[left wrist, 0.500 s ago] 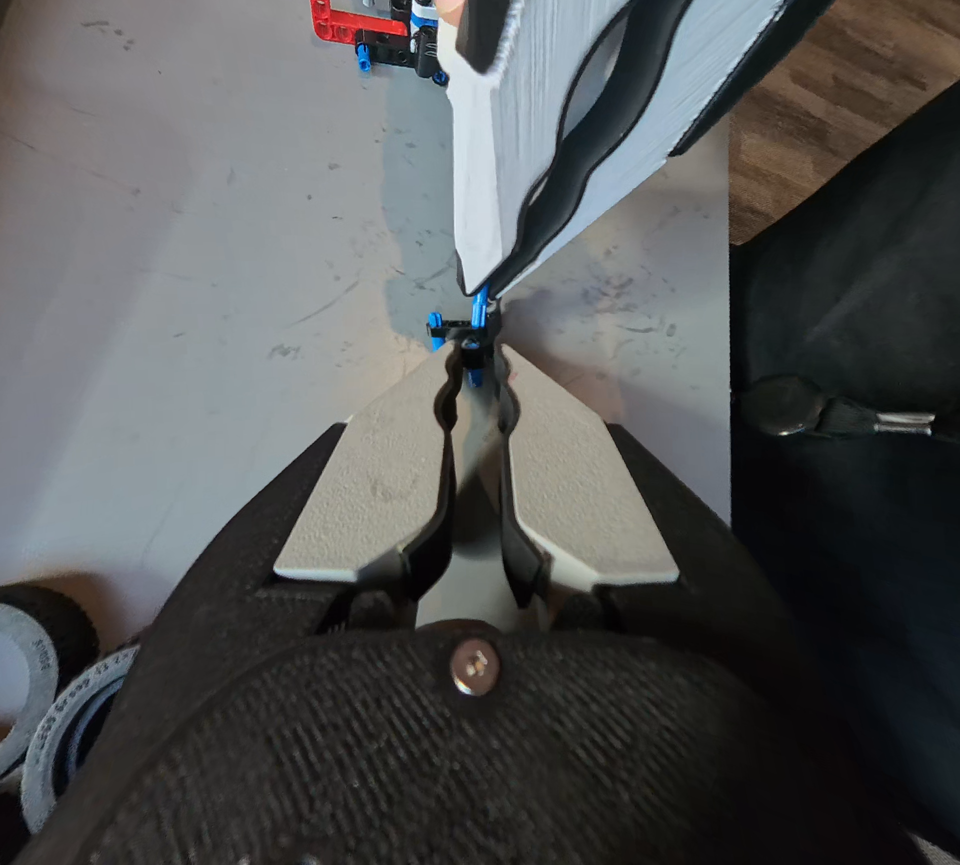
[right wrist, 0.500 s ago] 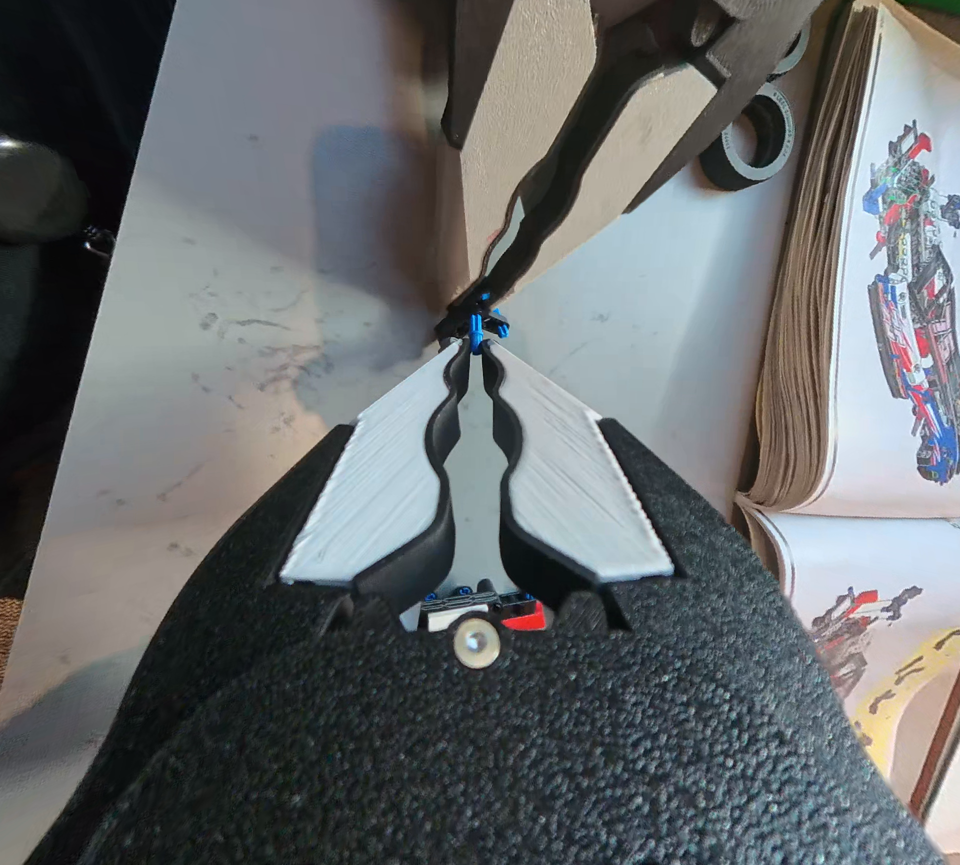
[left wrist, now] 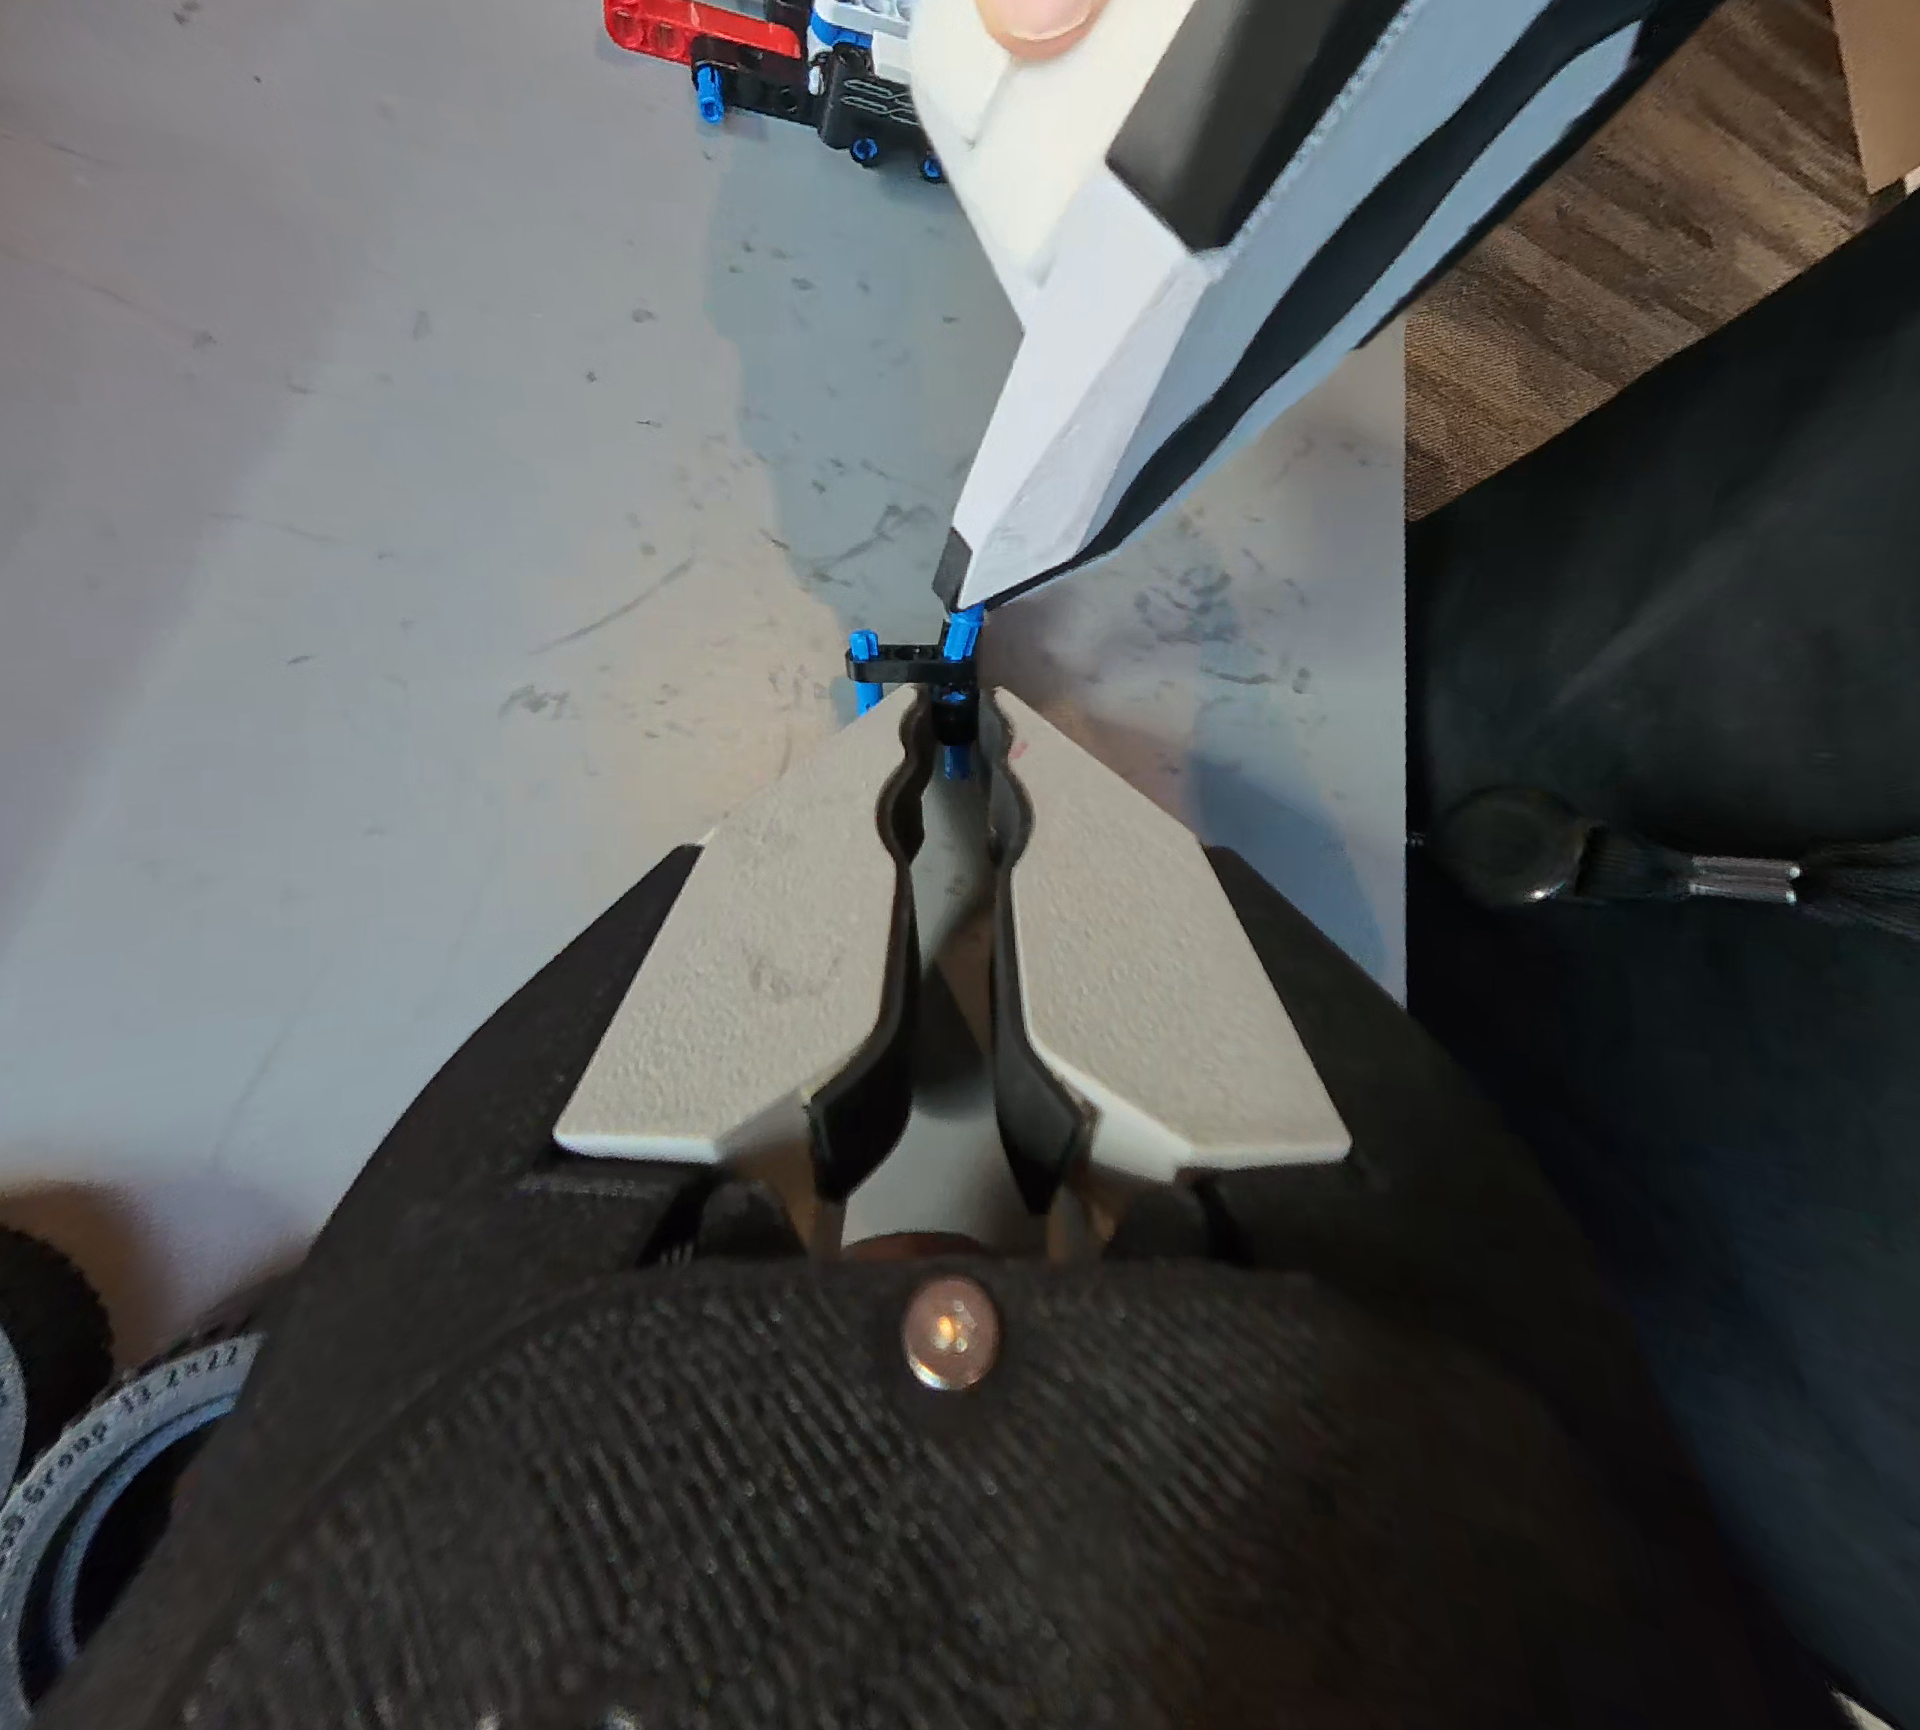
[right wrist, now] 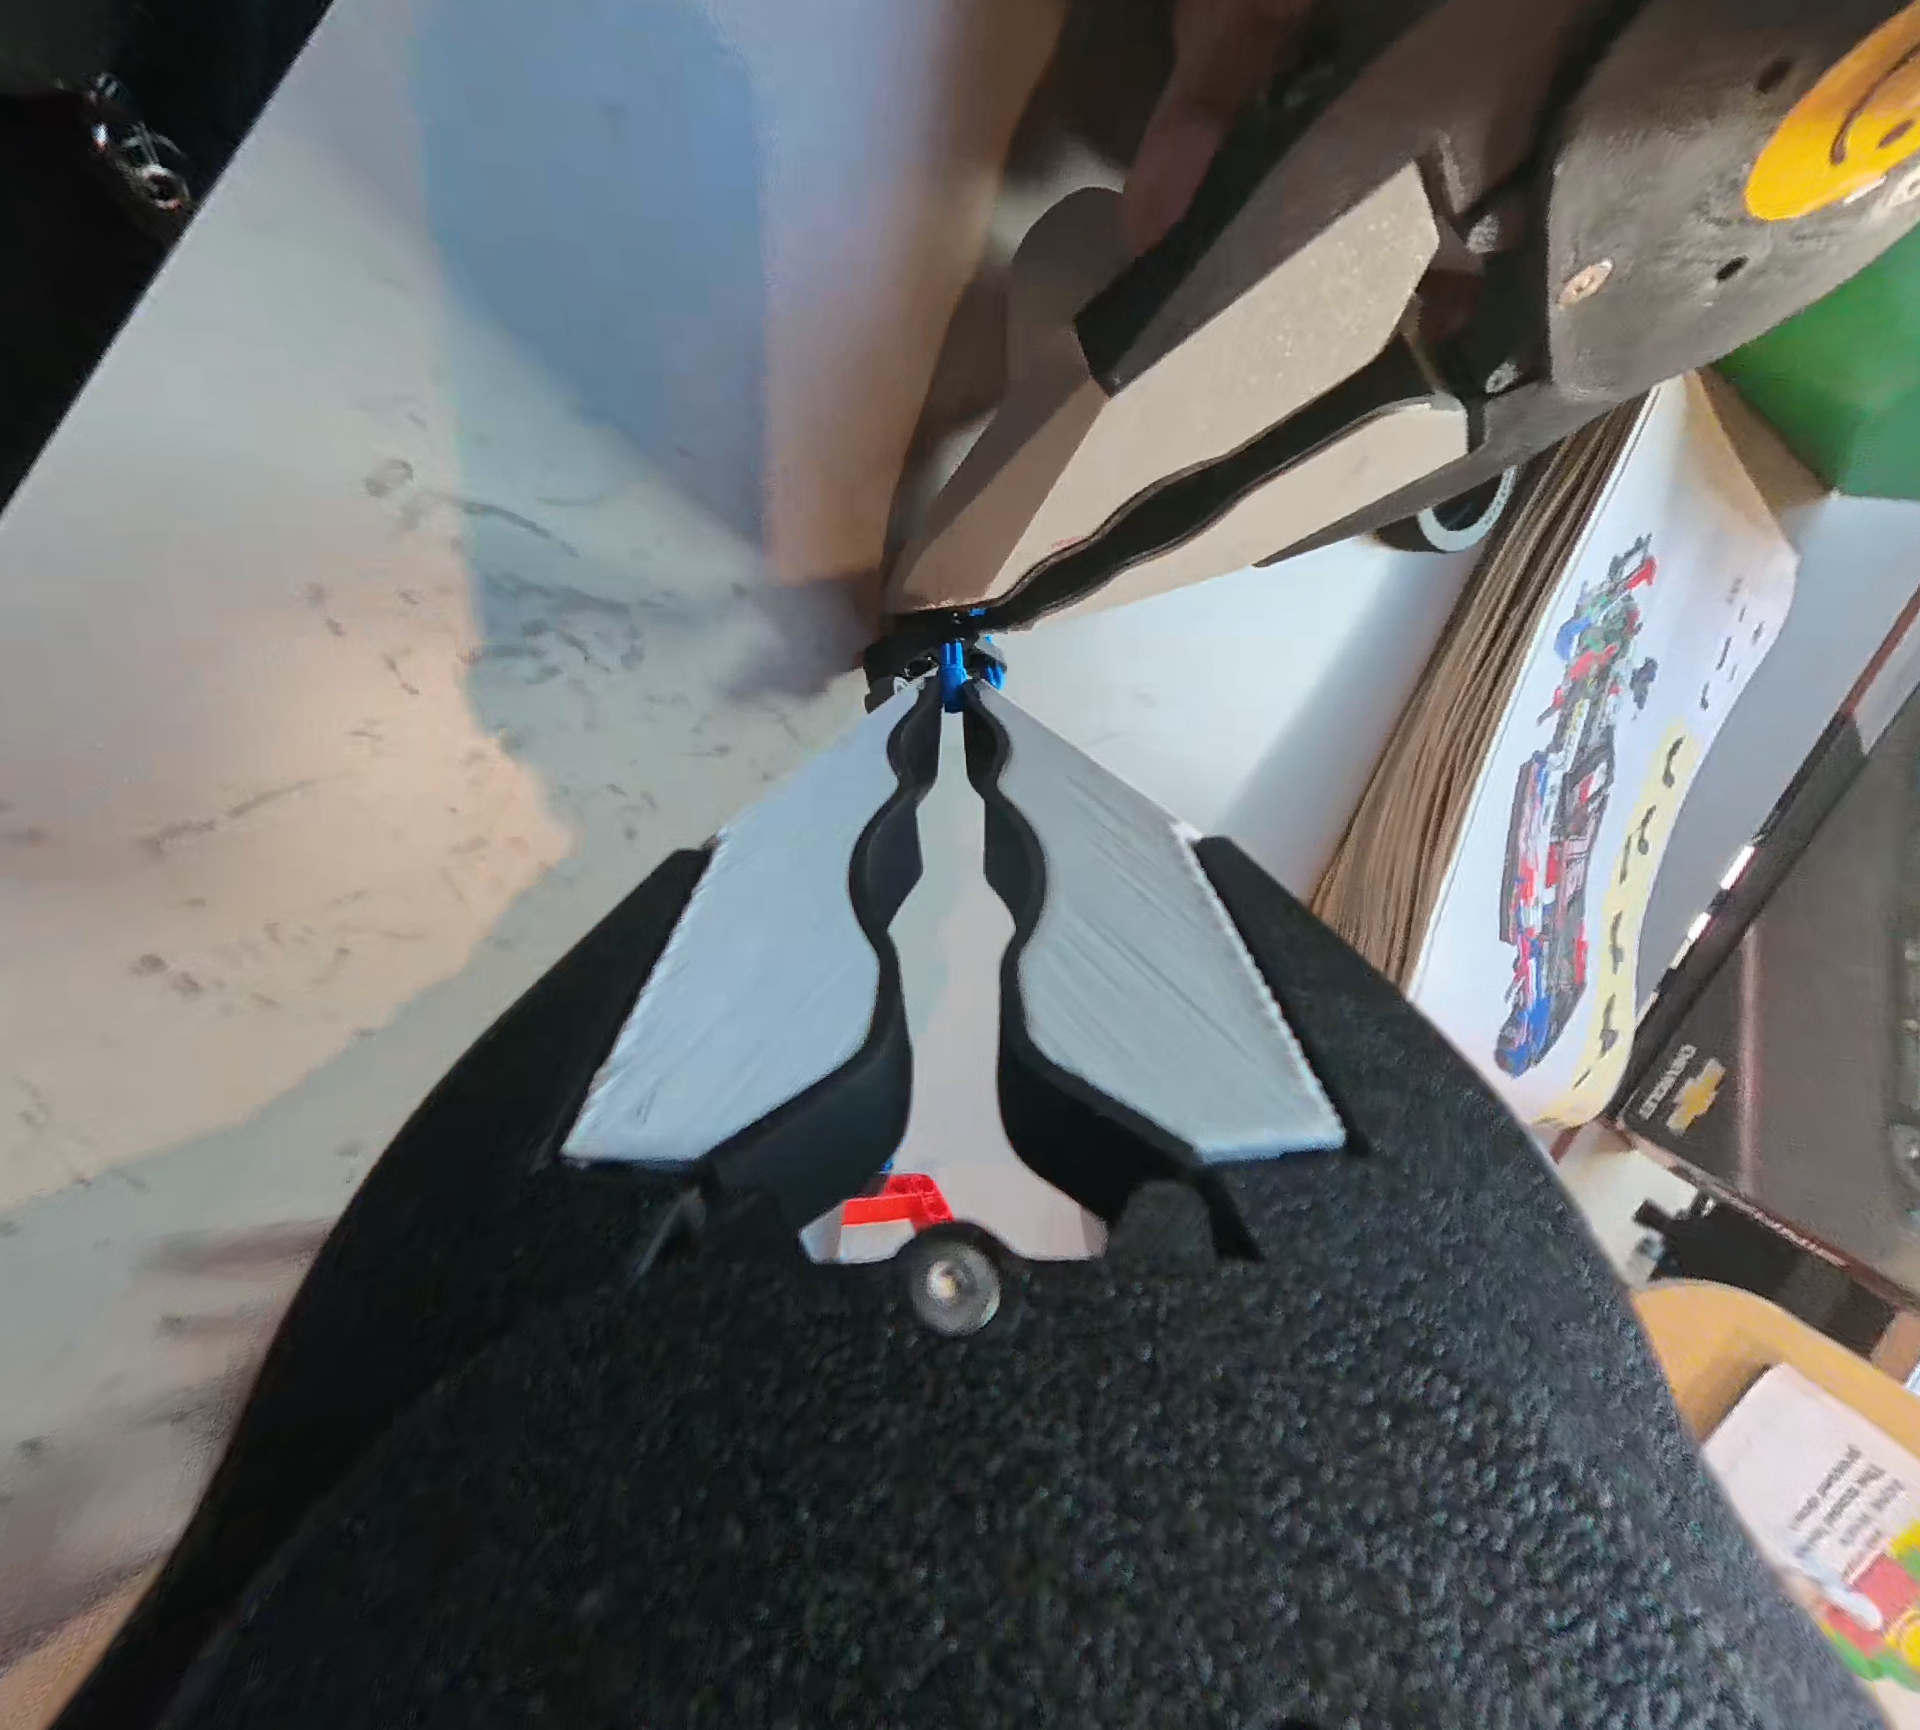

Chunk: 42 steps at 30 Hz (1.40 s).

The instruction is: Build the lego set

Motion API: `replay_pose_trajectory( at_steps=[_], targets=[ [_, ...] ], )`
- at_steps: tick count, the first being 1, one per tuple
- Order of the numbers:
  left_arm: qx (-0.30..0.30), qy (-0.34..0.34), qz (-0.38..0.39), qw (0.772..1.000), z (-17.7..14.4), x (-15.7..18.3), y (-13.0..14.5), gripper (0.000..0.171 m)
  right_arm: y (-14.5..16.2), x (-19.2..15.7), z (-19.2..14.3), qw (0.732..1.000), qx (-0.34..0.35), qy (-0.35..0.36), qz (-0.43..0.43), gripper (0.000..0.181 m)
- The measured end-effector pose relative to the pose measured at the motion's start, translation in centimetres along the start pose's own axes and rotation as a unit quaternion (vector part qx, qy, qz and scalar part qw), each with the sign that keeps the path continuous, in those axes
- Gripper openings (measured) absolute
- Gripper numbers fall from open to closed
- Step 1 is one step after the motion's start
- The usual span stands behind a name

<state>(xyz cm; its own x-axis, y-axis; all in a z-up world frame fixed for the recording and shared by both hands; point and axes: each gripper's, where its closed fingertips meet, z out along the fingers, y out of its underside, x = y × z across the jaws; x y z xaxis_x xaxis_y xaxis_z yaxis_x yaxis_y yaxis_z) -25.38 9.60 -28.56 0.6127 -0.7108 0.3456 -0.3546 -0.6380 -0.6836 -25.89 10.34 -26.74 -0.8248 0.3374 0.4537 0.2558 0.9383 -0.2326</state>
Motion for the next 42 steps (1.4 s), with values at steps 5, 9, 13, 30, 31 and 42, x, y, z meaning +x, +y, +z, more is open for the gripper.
replay_pose_trajectory(
  at_steps=[5,9,13,30,31,42],
  targets=[
    [-0.001,-0.003,0.009,1.000,0.00,0.07,0.01,0.005,-0.14,-0.04,0.00,0.999,0.023,-0.008,-0.026,0.003],
    [-0.003,-0.007,0.020,1.000,0.05,0.15,0.04,0.005,-0.22,-0.18,-0.04,0.997,0.042,-0.046,-0.046,0.003],
    [-0.003,-0.012,0.023,1.000,0.05,0.11,0.06,0.005,-0.18,-0.10,0.04,0.995,0.058,-0.068,-0.039,0.003],
    [-0.005,-0.008,0.024,1.000,0.01,0.18,0.09,0.004,-0.49,-0.17,0.03,0.986,0.106,-0.124,-0.015,0.003],
    [-0.005,-0.008,0.025,1.000,0.02,0.18,0.09,0.005,-0.44,-0.20,0.03,0.984,0.112,-0.136,-0.001,0.003],
    [-0.005,-0.004,0.024,1.000,0.05,0.26,0.09,0.005,-0.23,-0.20,0.04,0.984,0.094,-0.148,0.035,0.002]
  ],
)
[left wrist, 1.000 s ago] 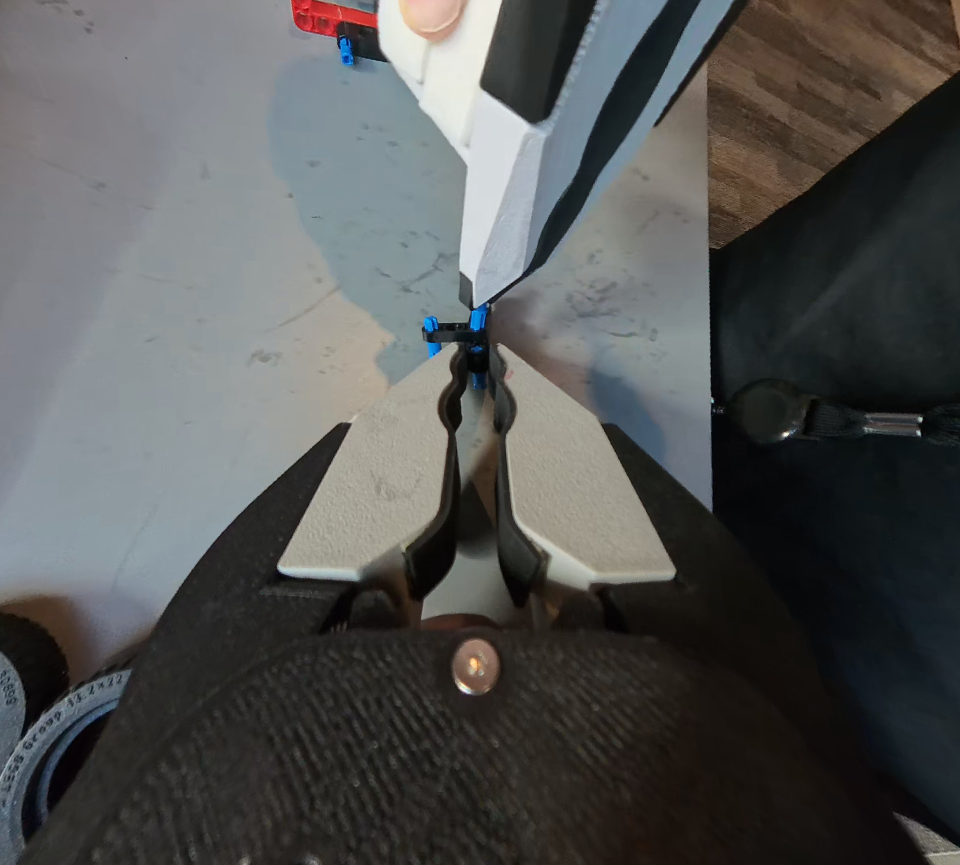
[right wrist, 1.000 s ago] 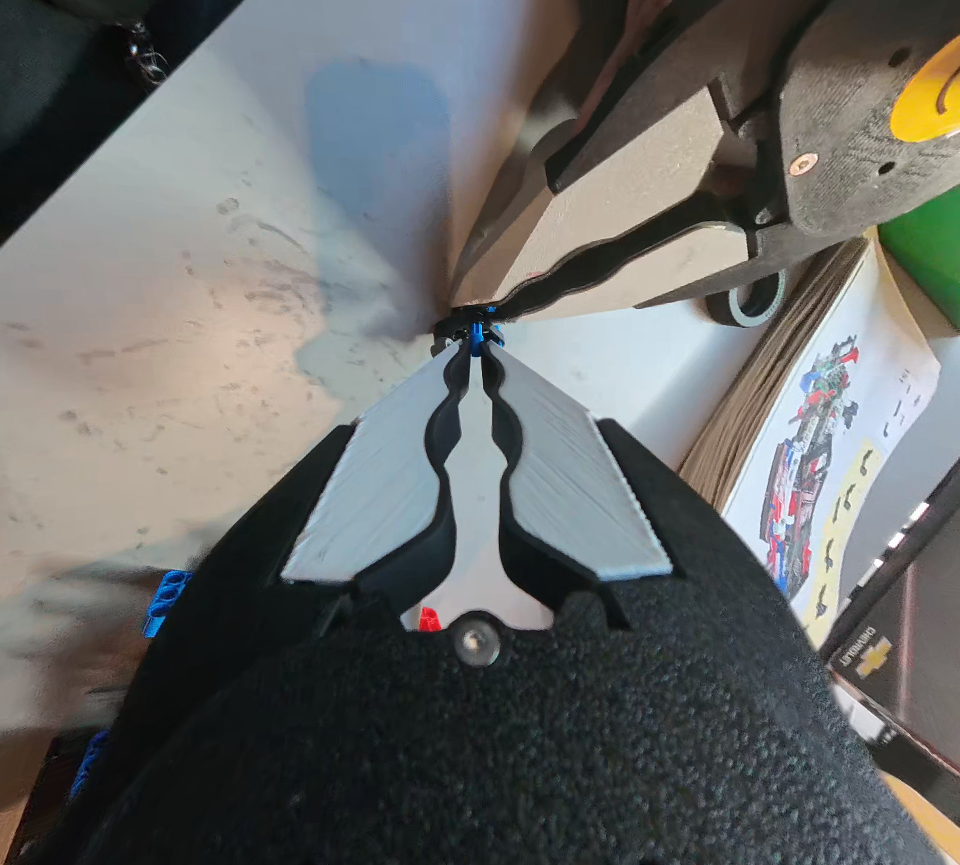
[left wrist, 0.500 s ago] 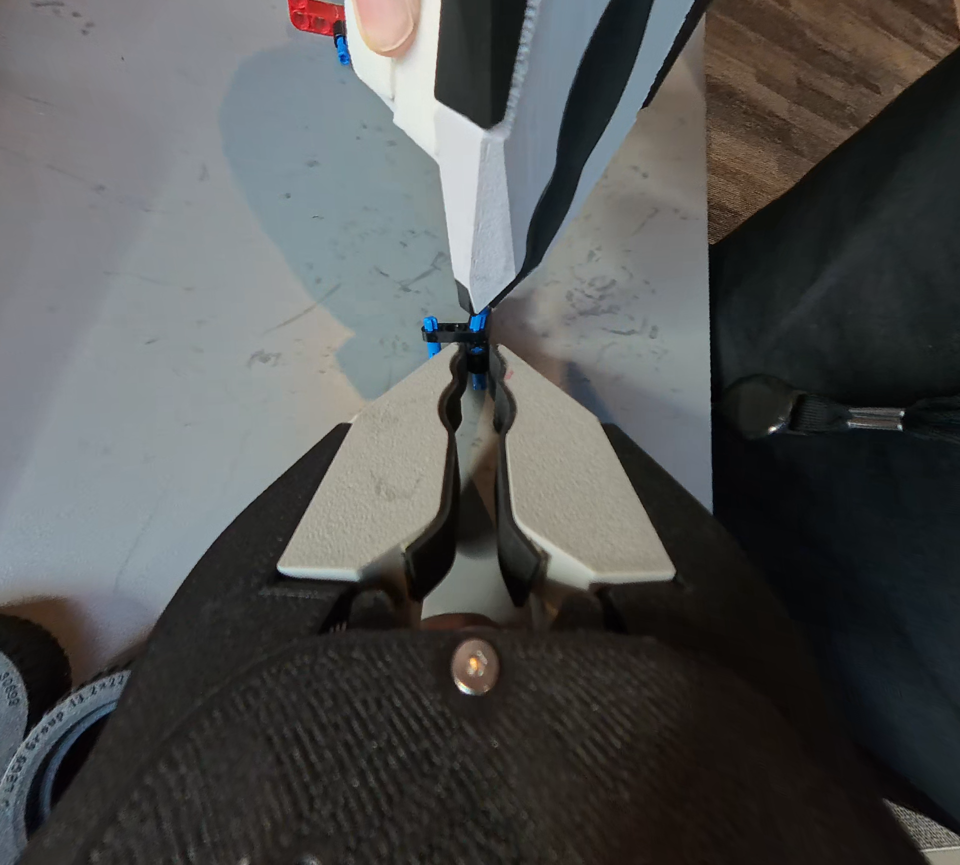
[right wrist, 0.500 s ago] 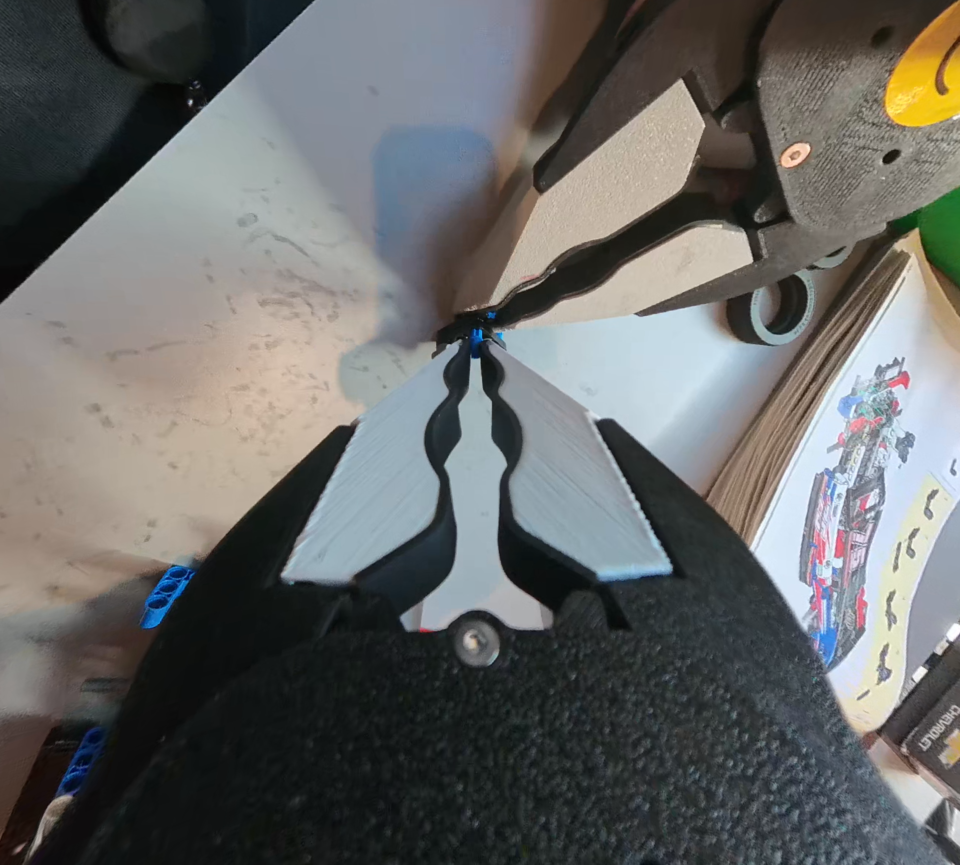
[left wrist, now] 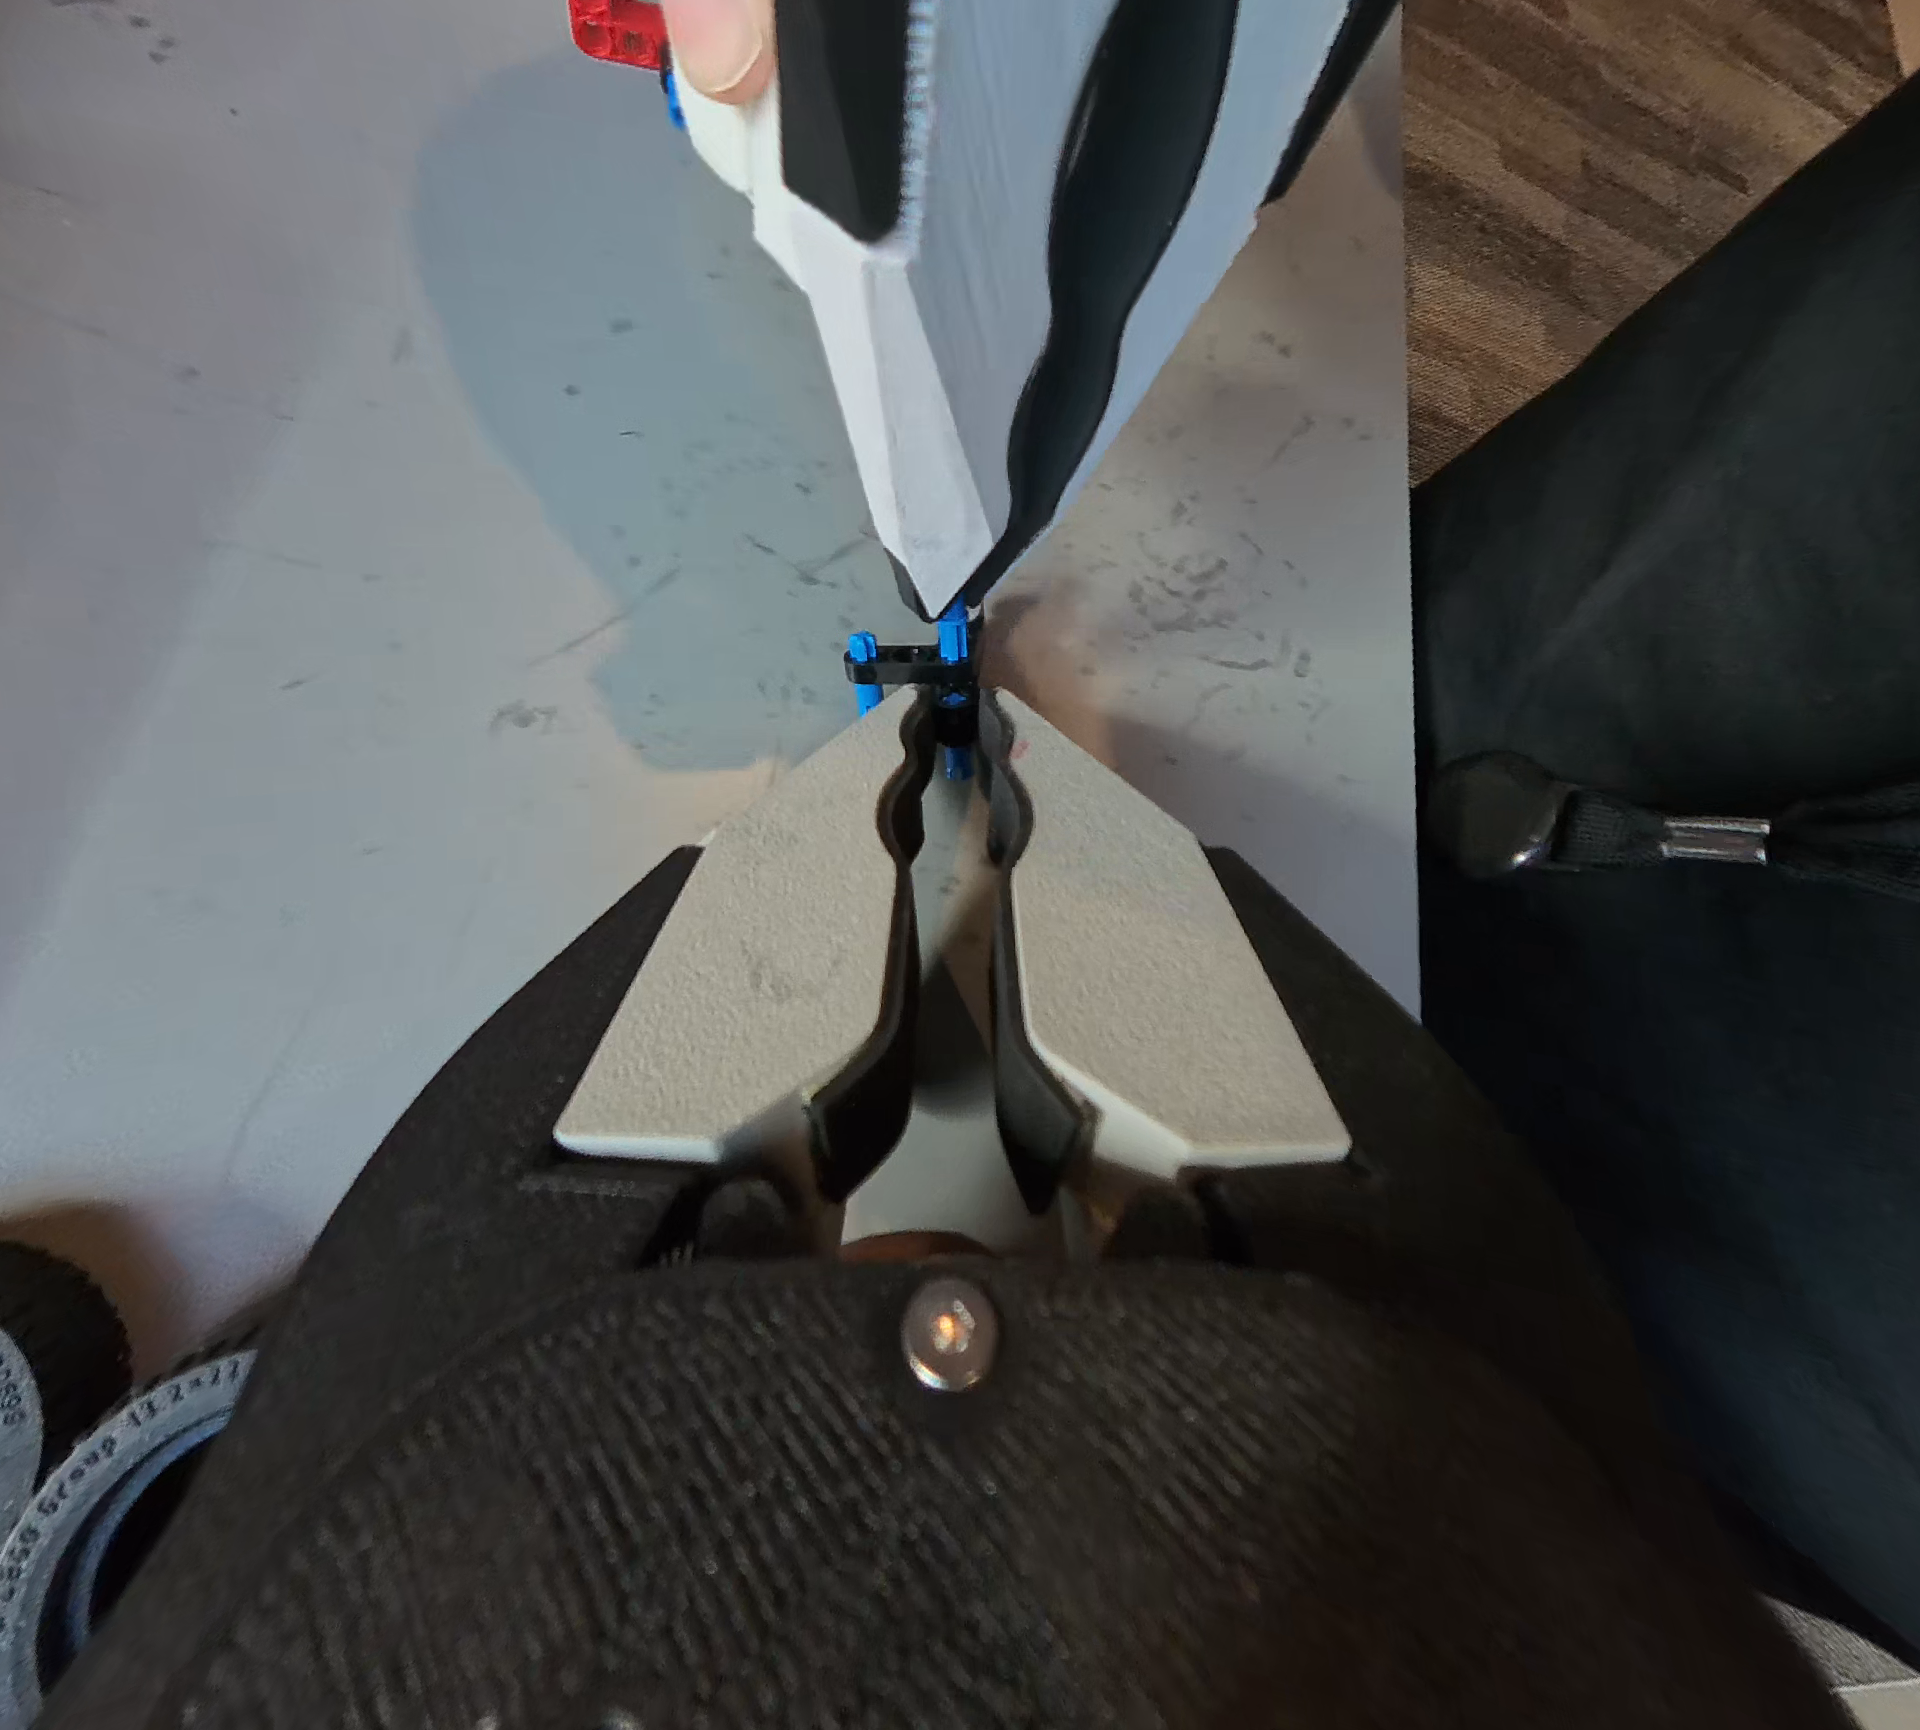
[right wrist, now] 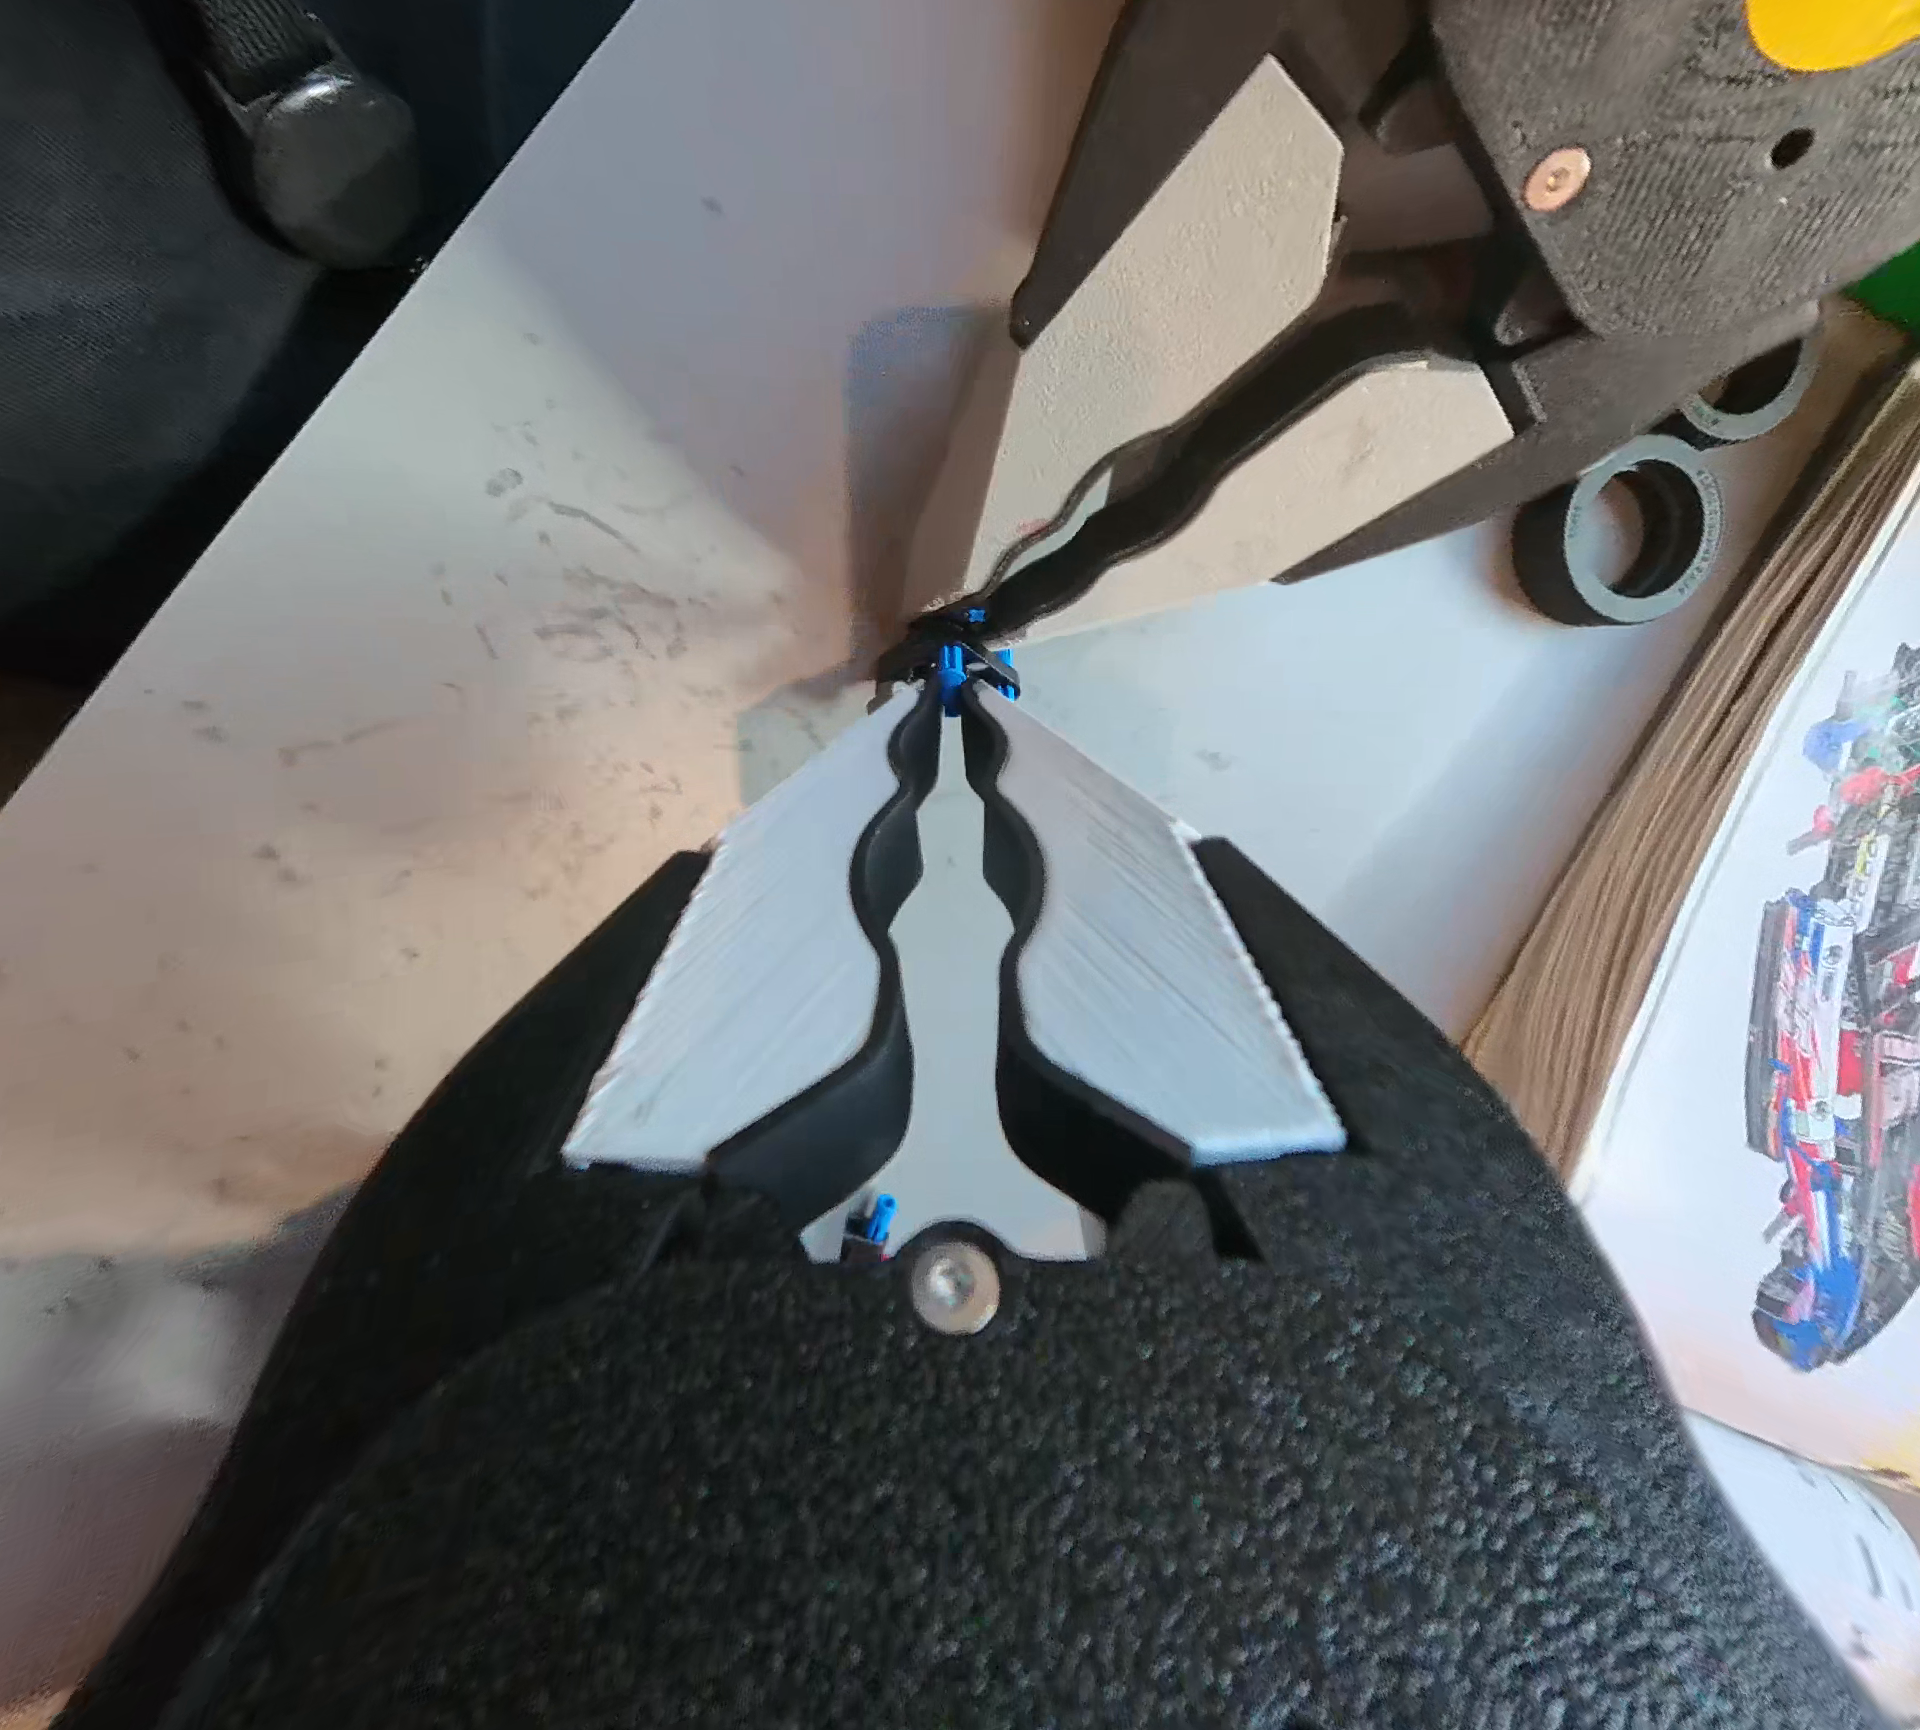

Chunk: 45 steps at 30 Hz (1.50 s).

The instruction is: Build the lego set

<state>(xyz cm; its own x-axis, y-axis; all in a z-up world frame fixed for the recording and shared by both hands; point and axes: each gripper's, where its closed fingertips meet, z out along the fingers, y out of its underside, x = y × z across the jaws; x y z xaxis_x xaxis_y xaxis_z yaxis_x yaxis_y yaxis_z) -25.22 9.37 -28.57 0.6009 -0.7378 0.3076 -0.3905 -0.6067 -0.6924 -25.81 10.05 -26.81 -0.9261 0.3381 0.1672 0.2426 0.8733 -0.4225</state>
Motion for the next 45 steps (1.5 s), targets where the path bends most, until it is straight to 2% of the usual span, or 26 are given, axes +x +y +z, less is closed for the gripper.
replay_pose_trajectory(
  at_steps=[4,14,20,29,34,38,40,42,45],
  targets=[
    [0.000,0.001,0.000,1.000,0.0,0.0,0.0,0.005,0.0,0.0,0.0,0.999,-0.005,0.020,-0.038,0.002],
    [0.000,-0.006,0.004,1.000,0.0,0.0,0.1,0.005,0.0,0.0,0.1,1.000,-0.002,0.018,-0.020,0.002],
    [-0.001,0.001,0.005,1.000,0.0,0.2,0.2,0.005,0.5,0.0,0.7,0.999,-0.024,0.022,-0.022,0.002],
    [0.006,-0.006,-0.008,1.000,0.0,-0.2,0.0,0.005,0.4,0.1,0.0,0.999,-0.041,0.024,0.022,0.003],
    [0.005,-0.002,-0.008,1.000,0.1,-0.1,0.0,0.005,0.5,0.0,0.0,0.996,-0.077,0.036,-0.013,0.003],
    [0.006,-0.001,-0.005,1.000,0.1,0.0,0.0,0.005,2.3,0.4,-0.4,0.993,-0.093,0.019,0.077,0.003],
    [0.005,-0.010,0.003,1.000,0.2,0.1,0.0,0.005,1.9,-0.2,-0.6,0.988,-0.052,-0.007,0.147,0.003],
    [0.007,-0.023,0.005,1.000,0.3,0.0,-0.1,0.006,1.7,-0.5,-0.8,0.972,-0.020,-0.039,0.233,0.003],
    [0.009,-0.033,0.003,0.999,0.3,0.0,-0.1,0.008,2.0,-0.4,-1.0,0.949,0.003,-0.049,0.311,0.003]
  ],
)
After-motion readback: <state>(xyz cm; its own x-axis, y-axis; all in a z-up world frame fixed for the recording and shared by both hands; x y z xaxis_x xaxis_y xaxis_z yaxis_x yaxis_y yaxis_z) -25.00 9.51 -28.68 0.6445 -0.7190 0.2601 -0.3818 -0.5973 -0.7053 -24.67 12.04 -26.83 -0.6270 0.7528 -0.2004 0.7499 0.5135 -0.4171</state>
